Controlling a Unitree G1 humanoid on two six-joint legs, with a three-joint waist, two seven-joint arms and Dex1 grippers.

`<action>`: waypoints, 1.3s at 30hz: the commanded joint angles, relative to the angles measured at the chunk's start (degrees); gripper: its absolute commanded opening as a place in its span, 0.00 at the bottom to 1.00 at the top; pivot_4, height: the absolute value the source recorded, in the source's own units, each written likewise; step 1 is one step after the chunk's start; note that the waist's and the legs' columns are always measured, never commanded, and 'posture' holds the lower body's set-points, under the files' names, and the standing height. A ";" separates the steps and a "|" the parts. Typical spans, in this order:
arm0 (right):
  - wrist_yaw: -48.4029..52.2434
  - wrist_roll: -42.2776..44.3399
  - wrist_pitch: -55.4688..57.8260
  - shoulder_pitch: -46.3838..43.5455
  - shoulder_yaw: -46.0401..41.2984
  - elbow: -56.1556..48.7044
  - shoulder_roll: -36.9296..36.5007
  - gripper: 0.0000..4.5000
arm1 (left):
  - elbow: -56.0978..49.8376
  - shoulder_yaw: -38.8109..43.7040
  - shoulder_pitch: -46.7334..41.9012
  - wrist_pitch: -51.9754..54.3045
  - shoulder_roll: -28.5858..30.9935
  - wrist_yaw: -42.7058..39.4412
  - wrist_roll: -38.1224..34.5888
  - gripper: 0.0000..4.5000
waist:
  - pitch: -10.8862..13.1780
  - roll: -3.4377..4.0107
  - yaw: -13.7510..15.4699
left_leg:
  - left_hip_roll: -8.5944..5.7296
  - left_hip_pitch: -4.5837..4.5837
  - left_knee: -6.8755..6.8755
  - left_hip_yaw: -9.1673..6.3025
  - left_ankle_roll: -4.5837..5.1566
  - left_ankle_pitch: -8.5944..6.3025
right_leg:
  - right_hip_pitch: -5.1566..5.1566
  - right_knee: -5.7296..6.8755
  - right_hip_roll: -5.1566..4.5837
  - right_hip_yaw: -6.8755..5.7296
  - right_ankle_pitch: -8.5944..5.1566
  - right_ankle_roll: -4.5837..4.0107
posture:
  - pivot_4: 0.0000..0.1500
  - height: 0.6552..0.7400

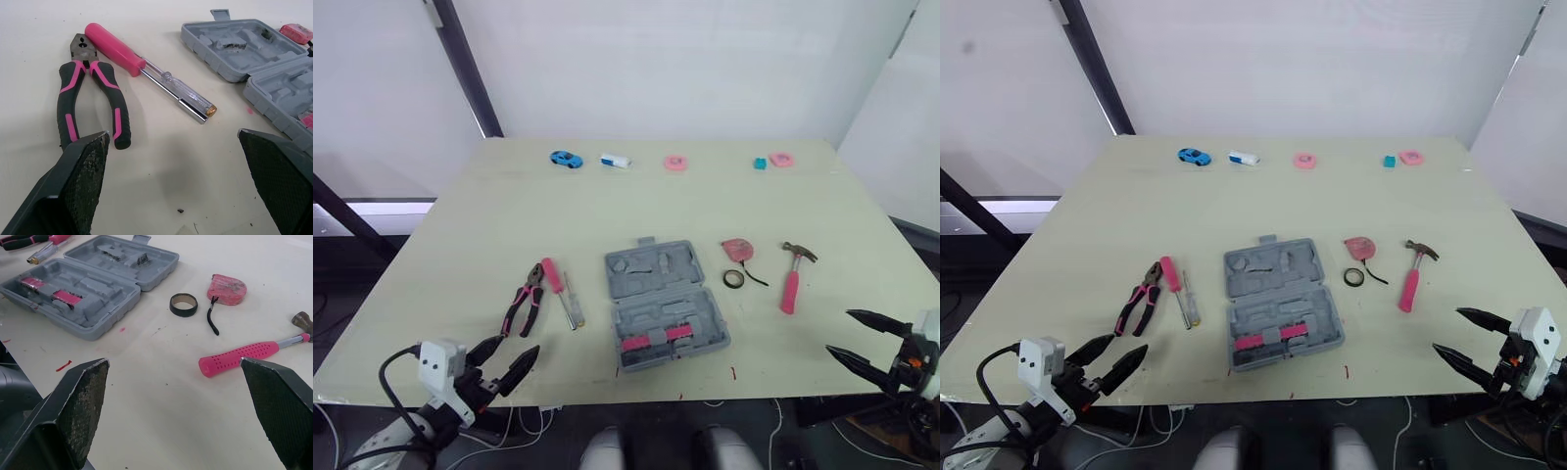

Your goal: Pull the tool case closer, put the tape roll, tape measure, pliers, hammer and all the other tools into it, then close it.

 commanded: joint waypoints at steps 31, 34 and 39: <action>-1.77 -34.53 9.84 -65.64 49.98 36.77 10.19 0.00 | 25.48 -31.11 -44.27 6.19 14.69 -22.37 17.06 0.03 | 0.24 0.10 -0.01 | 0.00 -0.22 -0.03 0.21 0.03 0.00 | -0.28 0.08 0.18 0.08 0.36 -0.14 | 1.00 1.00; -1.77 -36.80 8.10 -67.36 50.67 40.75 12.14 0.00 | 28.00 -32.34 -46.22 5.18 13.31 -22.05 18.90 0.03 | 0.24 0.10 -0.06 | 0.00 -0.24 -0.02 0.22 0.03 0.00 | -0.29 0.08 0.18 0.10 0.36 -0.14 | 1.00 1.00; -1.69 -40.63 6.05 -69.85 52.21 45.76 15.98 0.00 | 31.77 -34.09 -48.63 2.95 10.60 -20.94 22.38 0.03 | 0.24 0.10 -0.24 | 0.01 -0.23 -0.02 0.24 0.03 0.01 | -0.32 0.15 0.20 0.13 0.37 -0.13 | 1.00 1.00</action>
